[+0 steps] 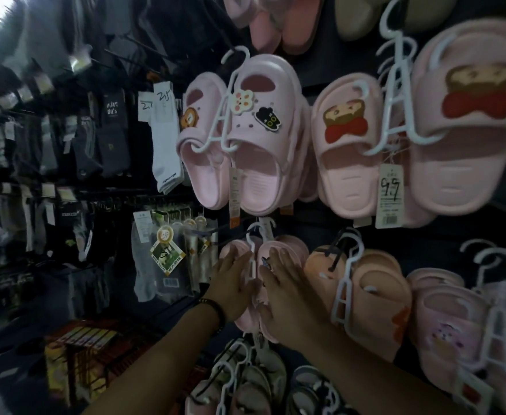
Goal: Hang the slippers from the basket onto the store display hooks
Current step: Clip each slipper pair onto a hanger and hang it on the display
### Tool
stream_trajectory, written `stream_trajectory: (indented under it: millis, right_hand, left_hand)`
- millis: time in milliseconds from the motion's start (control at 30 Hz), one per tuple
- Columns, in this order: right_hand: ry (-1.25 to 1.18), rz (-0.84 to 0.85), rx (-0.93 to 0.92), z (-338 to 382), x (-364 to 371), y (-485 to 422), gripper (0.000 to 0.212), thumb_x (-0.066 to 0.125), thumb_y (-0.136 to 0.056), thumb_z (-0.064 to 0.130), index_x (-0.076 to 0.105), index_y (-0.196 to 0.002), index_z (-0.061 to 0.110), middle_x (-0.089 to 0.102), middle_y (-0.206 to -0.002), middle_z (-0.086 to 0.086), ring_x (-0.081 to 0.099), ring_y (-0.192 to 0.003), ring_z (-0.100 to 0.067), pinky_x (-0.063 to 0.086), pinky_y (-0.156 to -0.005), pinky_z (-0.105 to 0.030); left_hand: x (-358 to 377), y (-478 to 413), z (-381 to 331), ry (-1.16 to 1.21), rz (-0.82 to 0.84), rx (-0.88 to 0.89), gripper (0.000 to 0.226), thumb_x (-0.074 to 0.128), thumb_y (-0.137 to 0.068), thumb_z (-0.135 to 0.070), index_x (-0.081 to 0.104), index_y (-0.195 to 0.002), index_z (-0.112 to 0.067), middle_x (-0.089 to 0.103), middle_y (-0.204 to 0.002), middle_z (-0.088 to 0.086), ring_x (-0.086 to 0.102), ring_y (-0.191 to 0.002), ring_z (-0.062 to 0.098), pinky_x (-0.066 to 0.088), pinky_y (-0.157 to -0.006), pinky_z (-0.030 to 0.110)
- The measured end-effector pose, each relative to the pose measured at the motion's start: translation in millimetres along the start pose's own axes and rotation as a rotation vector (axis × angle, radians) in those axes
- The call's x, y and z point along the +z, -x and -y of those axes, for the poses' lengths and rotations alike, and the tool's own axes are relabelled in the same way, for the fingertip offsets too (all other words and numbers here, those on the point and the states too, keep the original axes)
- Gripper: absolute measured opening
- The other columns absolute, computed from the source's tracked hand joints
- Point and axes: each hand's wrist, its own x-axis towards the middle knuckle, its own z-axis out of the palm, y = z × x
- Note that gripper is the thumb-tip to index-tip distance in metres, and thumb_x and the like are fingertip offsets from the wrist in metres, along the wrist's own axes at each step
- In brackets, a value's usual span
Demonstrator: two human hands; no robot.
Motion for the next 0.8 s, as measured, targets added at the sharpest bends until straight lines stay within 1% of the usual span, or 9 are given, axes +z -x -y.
stream_trajectory:
  millis: [67, 133, 200, 267, 367, 433, 533, 667, 800]
  right_hand:
    - [-0.027, -0.014, -0.002, 8.4, -14.9, 10.7, 0.074, 0.052, -0.088, 0.046, 0.057, -0.146, 0.001, 0.050, -0.156, -0.025, 0.046, -0.147, -0.044, 0.043, -0.115, -0.059]
    - [-0.036, -0.028, -0.033, 19.1, -31.2, 25.1, 0.076, 0.074, -0.076, 0.041, 0.063, -0.139, 0.001, 0.056, -0.150, -0.022, 0.051, -0.143, -0.041, 0.049, -0.111, -0.054]
    - [-0.097, -0.024, -0.049, 31.5, -52.7, 41.0, 0.075, 0.074, -0.080, 0.037, 0.056, -0.146, 0.006, 0.043, -0.161, -0.015, 0.037, -0.153, -0.035, 0.045, -0.117, -0.048]
    - [-0.272, 0.033, 0.053, 40.3, -74.8, 55.5, 0.071, 0.062, -0.094, 0.035, 0.036, -0.157, 0.016, 0.020, -0.169, -0.007, 0.023, -0.156, -0.029, 0.039, -0.120, -0.044]
    - [-0.393, -0.036, 0.087, 45.5, -104.8, 73.5, 0.061, 0.058, -0.097, 0.037, 0.033, -0.151, 0.024, 0.029, -0.152, 0.002, 0.048, -0.134, -0.027, 0.053, -0.097, -0.042]
    - [-0.457, -0.085, 0.062, 43.9, -129.5, 83.2, 0.060, 0.060, -0.097, 0.036, 0.034, -0.150, 0.026, 0.034, -0.148, 0.004, 0.053, -0.127, -0.025, 0.054, -0.091, -0.041]
    - [-0.482, -0.191, 0.022, 32.1, -169.0, 95.5, 0.057, 0.063, -0.095, 0.033, 0.039, -0.147, 0.028, 0.040, -0.148, 0.005, 0.053, -0.129, -0.023, 0.054, -0.096, -0.044]
    - [-0.382, -0.336, -0.018, 15.7, -222.3, 101.9, 0.043, 0.059, -0.092, 0.035, 0.053, -0.133, 0.025, 0.051, -0.128, 0.004, 0.058, -0.112, -0.021, 0.056, -0.085, -0.042]
    - [-0.083, -0.422, 0.003, -14.1, -274.5, 96.3, 0.046, 0.062, -0.089, 0.033, 0.056, -0.132, 0.017, 0.051, -0.127, -0.005, 0.054, -0.114, -0.025, 0.053, -0.088, -0.044]
  left_hand:
    - [-6.2, 8.3, -11.8, -0.011, 0.009, -0.021, 0.059, 0.049, -0.103, -0.042, 0.035, -0.158, -0.028, 0.021, -0.170, 0.010, 0.015, -0.157, 0.030, 0.023, -0.125, 0.047]
    - [-13.7, 20.6, -29.4, 0.067, -0.023, -0.048, 0.043, 0.046, -0.108, -0.030, 0.048, -0.150, -0.022, 0.042, -0.159, 0.010, 0.037, -0.148, 0.028, 0.035, -0.116, 0.036]
    - [-24.0, 36.9, -49.0, 0.167, -0.051, -0.053, 0.033, 0.046, -0.108, -0.024, 0.058, -0.139, -0.019, 0.058, -0.143, 0.006, 0.055, -0.129, 0.021, 0.045, -0.097, 0.026]
    - [-36.0, 54.9, -67.8, 0.207, -0.071, -0.016, 0.026, 0.047, -0.108, -0.023, 0.062, -0.129, -0.020, 0.068, -0.127, 0.001, 0.064, -0.111, 0.015, 0.047, -0.081, 0.020]
    - [-58.9, 77.6, -97.7, 0.267, -0.109, 0.055, 0.019, 0.049, -0.107, -0.025, 0.065, -0.119, -0.027, 0.070, -0.112, -0.007, 0.070, -0.098, 0.011, 0.055, -0.079, 0.029]
    - [-77.5, 86.8, -120.6, 0.270, -0.154, 0.143, 0.016, 0.052, -0.106, -0.026, 0.065, -0.114, -0.032, 0.071, -0.106, -0.012, 0.072, -0.089, 0.008, 0.058, -0.075, 0.035]
    - [-104.4, 92.7, -156.6, 0.172, -0.267, 0.329, 0.014, 0.055, -0.102, -0.030, 0.065, -0.112, -0.032, 0.071, -0.106, -0.016, 0.069, -0.091, 0.004, 0.056, -0.077, 0.030]
    - [-130.4, 88.9, -206.1, 0.131, -0.364, 0.477, 0.014, 0.063, -0.099, -0.021, 0.063, -0.112, -0.025, 0.065, -0.104, -0.011, 0.063, -0.092, 0.004, 0.054, -0.076, 0.025]
    - [-145.4, 70.9, -243.2, 0.029, -0.386, 0.500, 0.043, 0.067, -0.096, -0.032, 0.052, -0.137, -0.026, 0.049, -0.134, -0.001, 0.052, -0.121, 0.016, 0.051, -0.099, 0.036]
